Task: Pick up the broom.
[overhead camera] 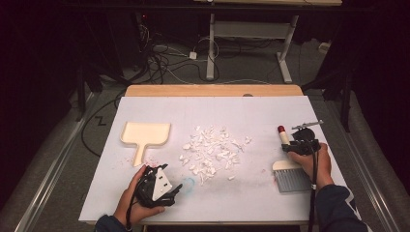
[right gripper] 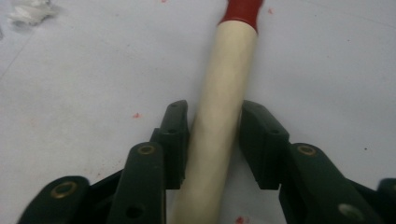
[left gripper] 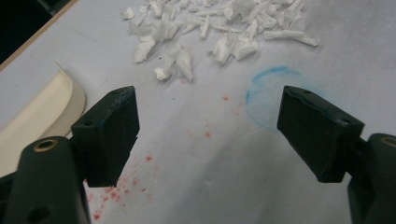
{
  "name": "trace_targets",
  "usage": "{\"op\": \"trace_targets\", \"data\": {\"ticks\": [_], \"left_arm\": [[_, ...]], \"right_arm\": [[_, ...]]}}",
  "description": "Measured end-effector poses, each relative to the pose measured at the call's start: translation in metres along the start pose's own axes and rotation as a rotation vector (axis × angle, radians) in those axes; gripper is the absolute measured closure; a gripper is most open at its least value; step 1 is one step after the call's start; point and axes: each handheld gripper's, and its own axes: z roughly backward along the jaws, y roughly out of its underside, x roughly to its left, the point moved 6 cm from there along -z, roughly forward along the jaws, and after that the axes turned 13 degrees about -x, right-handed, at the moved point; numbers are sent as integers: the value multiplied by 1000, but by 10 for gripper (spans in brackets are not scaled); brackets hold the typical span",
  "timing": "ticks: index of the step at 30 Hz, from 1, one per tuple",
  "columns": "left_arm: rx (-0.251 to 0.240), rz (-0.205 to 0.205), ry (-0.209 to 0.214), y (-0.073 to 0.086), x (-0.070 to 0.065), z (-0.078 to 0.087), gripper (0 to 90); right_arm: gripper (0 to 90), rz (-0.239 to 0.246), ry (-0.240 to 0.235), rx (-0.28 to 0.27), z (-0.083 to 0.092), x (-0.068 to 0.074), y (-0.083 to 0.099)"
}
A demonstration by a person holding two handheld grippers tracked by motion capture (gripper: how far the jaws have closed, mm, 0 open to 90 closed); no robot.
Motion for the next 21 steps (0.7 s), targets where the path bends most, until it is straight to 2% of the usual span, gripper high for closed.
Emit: {"op": "trace_targets", "data": {"ticks": [3,7,13,17,18,21], "left_arm": [[4,-1,1,0,0,-1,197],[2,5,-1,0,1,0,198],[0,8,-2,1,2,1,198],[-3,16,-2,1,2,2,198],[-6,17,-2,1,3,3,198],[-7,19,-4,1,3,3,198]], "right_arm": [[707,18,-17,-2,0,2,-1],[710,56,-9,8,0,5,-2],[710,41,-33,-17,1,2,-1],[710,42,-34,-66,7,3,-4],[712,36,-45,-109,15,3,-7],[712,35,-61,-182,28,3,-11]]}}
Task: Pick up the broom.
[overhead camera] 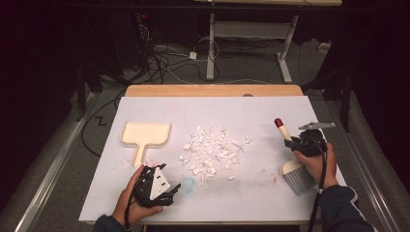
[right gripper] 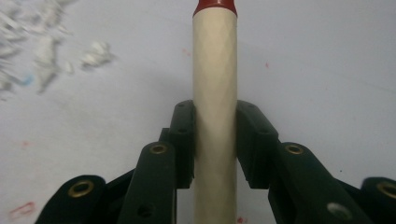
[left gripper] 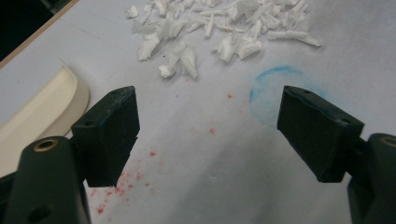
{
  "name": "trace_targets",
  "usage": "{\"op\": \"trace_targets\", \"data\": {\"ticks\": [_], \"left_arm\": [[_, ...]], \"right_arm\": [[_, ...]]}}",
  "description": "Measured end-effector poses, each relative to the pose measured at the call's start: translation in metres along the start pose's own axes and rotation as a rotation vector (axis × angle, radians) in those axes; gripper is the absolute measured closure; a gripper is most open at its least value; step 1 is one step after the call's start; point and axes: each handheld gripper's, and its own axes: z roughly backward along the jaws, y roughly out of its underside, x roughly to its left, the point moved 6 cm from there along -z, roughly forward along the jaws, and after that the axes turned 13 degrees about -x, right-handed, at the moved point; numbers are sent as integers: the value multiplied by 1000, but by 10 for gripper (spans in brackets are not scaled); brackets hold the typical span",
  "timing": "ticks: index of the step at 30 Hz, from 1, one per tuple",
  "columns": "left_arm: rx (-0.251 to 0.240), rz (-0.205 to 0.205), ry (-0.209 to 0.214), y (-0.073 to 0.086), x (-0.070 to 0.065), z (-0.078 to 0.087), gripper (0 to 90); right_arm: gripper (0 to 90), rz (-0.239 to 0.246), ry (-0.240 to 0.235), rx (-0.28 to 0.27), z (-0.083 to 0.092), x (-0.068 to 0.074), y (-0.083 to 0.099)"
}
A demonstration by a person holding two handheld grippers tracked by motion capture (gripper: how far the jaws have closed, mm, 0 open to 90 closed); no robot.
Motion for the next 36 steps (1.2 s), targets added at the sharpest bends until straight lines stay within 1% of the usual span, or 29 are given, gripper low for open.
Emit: {"op": "trace_targets", "data": {"ticks": [4,7,8,9,10,11,12,13,14,15,16,17,19,21,22,23,24,25,26,27,28,29,30,31,32,33,34,35,36], "left_arm": [[-11,14,-3,-2,0,1,198],[-33,44,2,-5,0,1,198],[-33,44,2,-5,0,1,198],[-40,59,4,-7,0,1,198],[-51,87,16,-11,-1,1,198],[-51,87,16,-11,-1,1,197],[-82,122,32,-20,-5,1,196],[-94,135,41,-25,-7,0,196],[-94,135,41,-25,-7,0,196],[-136,164,80,-40,-14,-2,195],[-152,175,95,-47,-17,-4,195],[-173,182,119,-56,-21,-6,196],[-199,201,168,-73,-30,-12,198],[-233,235,224,-95,-40,-22,207],[-251,248,255,-107,-46,-27,208],[-280,255,291,-120,-53,-32,208],[-280,255,291,-120,-53,-32,210],[-321,268,336,-133,-59,-37,210],[-360,306,382,-154,-72,-51,224],[-360,306,382,-154,-72,-51,235],[-383,334,427,-169,-84,-64,234],[-383,347,439,-175,-89,-71,237],[-383,347,439,-175,-89,-71,260],[-386,370,454,-181,-97,-81,282],[-385,378,450,-183,-99,-86,301],[-379,397,452,-184,-101,-90,344],[-379,397,452,-184,-101,-90,377],[-374,429,469,-184,-103,-97,383],[-374,429,469,-184,-103,-97,426]], "right_arm": [[714,4,-19,-95,19,3,-8],[714,7,-32,-165,33,7,-14],[714,7,-32,-165,33,7,-14],[714,22,-19,-222,46,11,-19],[714,24,-18,-243,50,13,-21],[714,24,-32,-258,55,15,-24],[714,20,-39,-279,60,18,-27],[714,16,-35,-307,65,20,-29],[714,17,-46,-317,68,24,-31],[714,16,-46,-325,71,26,-34],[714,11,-29,-351,75,28,-36],[714,9,-30,-348,77,32,-39],[714,2,-22,-392,86,39,-47],[714,23,-27,-416,93,49,-56],[714,31,-19,-445,97,54,-61],[714,50,-24,-444,100,61,-64],[714,61,-28,-451,101,66,-68],[714,61,-28,-451,101,66,-68],[714,64,-42,-476,105,78,-74],[714,72,-54,-480,105,84,-77],[713,69,-56,-502,106,90,-79],[713,80,-62,-503,105,96,-81],[713,98,-71,-495,104,101,-83],[713,99,-81,-509,103,106,-84],[713,103,-90,-510,101,111,-84],[713,113,-100,-501,99,117,-84],[713,112,-102,-511,98,121,-84],[713,107,-106,-520,97,125,-84],[712,121,-119,-512,95,129,-84]]}}
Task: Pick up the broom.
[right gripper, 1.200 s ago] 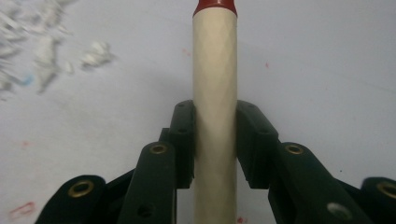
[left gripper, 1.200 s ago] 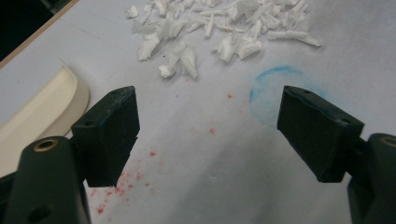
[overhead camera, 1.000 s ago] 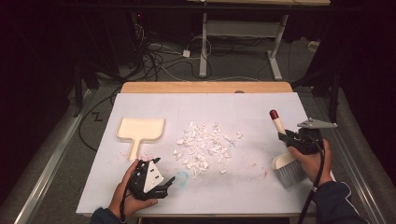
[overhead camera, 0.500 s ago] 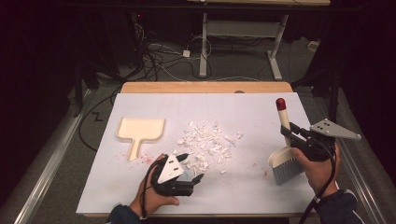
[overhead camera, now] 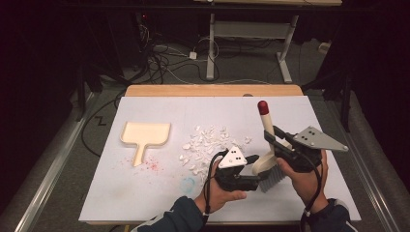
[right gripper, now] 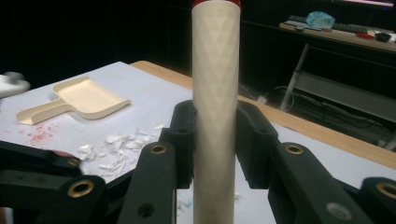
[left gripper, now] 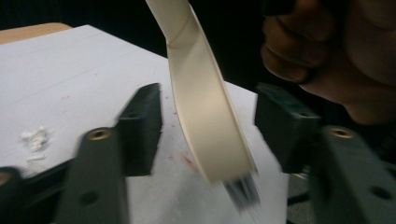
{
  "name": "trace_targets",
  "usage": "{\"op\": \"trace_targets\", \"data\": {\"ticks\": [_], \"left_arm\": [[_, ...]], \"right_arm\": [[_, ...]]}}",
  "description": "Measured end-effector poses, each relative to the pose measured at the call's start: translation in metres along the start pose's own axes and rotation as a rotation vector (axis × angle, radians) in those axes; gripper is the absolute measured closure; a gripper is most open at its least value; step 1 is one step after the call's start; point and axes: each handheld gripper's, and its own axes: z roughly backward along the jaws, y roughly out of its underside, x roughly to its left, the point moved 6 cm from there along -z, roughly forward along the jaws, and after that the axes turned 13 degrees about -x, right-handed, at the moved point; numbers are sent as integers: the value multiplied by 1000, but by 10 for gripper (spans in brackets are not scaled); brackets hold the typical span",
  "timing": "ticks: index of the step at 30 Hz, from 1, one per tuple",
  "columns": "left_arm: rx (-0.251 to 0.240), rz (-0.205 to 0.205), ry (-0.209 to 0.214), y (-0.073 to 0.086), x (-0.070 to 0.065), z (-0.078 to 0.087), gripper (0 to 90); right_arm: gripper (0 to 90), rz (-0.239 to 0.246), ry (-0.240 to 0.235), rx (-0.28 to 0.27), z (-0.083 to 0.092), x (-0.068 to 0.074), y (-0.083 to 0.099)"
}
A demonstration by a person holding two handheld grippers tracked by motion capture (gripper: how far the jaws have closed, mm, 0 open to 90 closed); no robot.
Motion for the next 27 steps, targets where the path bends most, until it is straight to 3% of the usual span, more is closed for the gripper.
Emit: {"op": "trace_targets", "data": {"ticks": [1,3,8,11,14,15,18,19,20,21,24,26,27], "left_arm": [[3,20,-20,3,3,-3,470],[-3,25,-18,4,7,-3,554],[12,33,-24,4,18,3,614],[41,-22,-24,2,23,10,630],[76,-86,-16,-1,26,20,644],[76,-86,-16,-1,26,20,647],[123,-148,-28,-3,28,34,647],[123,-148,-28,-3,28,34,647],[149,-175,-32,-3,30,40,647],[153,-190,-35,-3,31,44,647],[180,-232,-35,-5,33,56,647],[192,-243,-27,-5,33,60,647],[215,-264,-9,-3,33,69,647]], "right_arm": [[713,1,-2,-5,-1,4,0],[713,9,-18,-16,-4,12,0],[710,67,-14,-36,-7,28,-4],[709,48,-36,-57,-3,28,-5],[701,34,-113,-97,4,27,-6],[701,34,-113,-97,4,27,-6],[613,26,-184,-112,12,25,-6],[575,40,-189,-97,12,24,-5],[556,48,-199,-92,13,23,-3],[537,58,-231,-87,14,23,-2],[507,148,-287,-43,17,15,6],[470,150,-323,-2,18,6,13],[443,140,-368,49,18,4,18]]}}
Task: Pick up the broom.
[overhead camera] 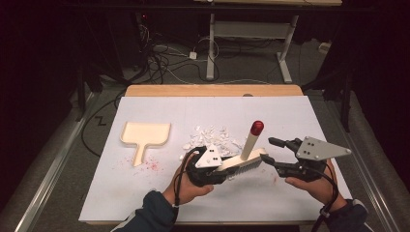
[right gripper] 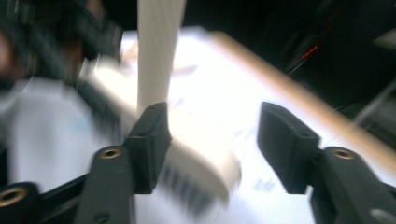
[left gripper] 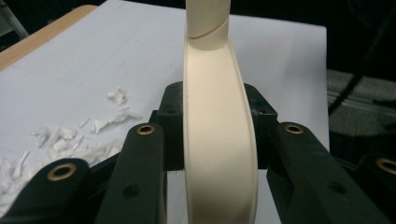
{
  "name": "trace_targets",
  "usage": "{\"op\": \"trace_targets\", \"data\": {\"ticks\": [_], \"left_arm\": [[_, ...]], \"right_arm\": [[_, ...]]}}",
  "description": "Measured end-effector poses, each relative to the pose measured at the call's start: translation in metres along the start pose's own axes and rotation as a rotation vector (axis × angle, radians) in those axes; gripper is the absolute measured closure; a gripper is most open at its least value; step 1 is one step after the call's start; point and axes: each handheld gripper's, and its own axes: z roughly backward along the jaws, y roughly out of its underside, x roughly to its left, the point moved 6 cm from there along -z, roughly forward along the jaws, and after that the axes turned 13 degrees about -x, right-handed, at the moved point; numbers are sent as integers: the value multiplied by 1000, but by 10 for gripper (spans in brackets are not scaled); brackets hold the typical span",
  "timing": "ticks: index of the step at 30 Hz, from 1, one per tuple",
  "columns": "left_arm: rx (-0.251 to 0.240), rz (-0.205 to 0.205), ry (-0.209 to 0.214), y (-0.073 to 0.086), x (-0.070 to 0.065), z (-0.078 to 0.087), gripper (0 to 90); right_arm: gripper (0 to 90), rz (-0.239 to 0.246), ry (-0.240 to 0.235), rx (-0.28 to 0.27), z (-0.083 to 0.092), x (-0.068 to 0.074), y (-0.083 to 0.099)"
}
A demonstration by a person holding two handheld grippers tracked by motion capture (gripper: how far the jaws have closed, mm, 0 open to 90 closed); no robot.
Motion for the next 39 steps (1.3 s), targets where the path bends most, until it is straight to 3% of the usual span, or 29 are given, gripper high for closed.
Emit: {"op": "trace_targets", "data": {"ticks": [2,5,6,12,15,16,18,19,21,23,25,26,29,31,32,33,35,36,37,39], "left_arm": [[17,-15,23,4,-1,6,646],[31,-22,61,7,-3,7,646],[48,-40,98,9,-7,7,646],[47,-80,208,8,-19,7,646],[60,-97,233,9,-23,4,645],[64,-94,233,9,-23,3,645],[63,-93,242,11,-23,3,643],[61,-91,232,11,-21,2,631],[59,-85,238,12,-20,2,608],[49,-118,185,12,-18,4,566],[43,-132,169,12,-17,5,528],[27,-163,116,12,-12,9,502],[-3,-156,45,10,-1,19,449],[-14,-144,-5,11,7,26,399],[-14,-144,-5,11,7,26,344],[2,-157,-62,14,13,33,353],[18,-177,-116,18,19,40,334],[18,-177,-116,18,19,40,313],[23,-173,-161,23,24,48,292],[25,-170,-211,28,30,58,259]], "right_arm": [[423,12,-78,75,-1,1,11],[396,12,-168,121,-8,9,23],[393,23,-180,138,-12,12,27],[388,45,-357,247,-31,38,48],[471,55,-414,286,-36,47,55],[531,82,-445,278,-38,48,56],[575,51,-464,282,-37,53,56],[615,68,-489,277,-38,53,56],[654,49,-492,289,-37,56,56],[672,46,-497,292,-38,57,56],[678,41,-496,273,-39,56,55],[681,22,-484,288,-37,56,55],[683,3,-442,286,-35,46,56],[683,-31,-396,269,-33,36,56],[683,-33,-366,273,-31,31,56],[684,-32,-334,266,-29,26,55],[683,-51,-298,238,-24,17,52],[683,-60,-286,220,-22,13,51],[683,-74,-259,206,-20,9,49],[683,-91,-220,180,-15,1,45]]}}
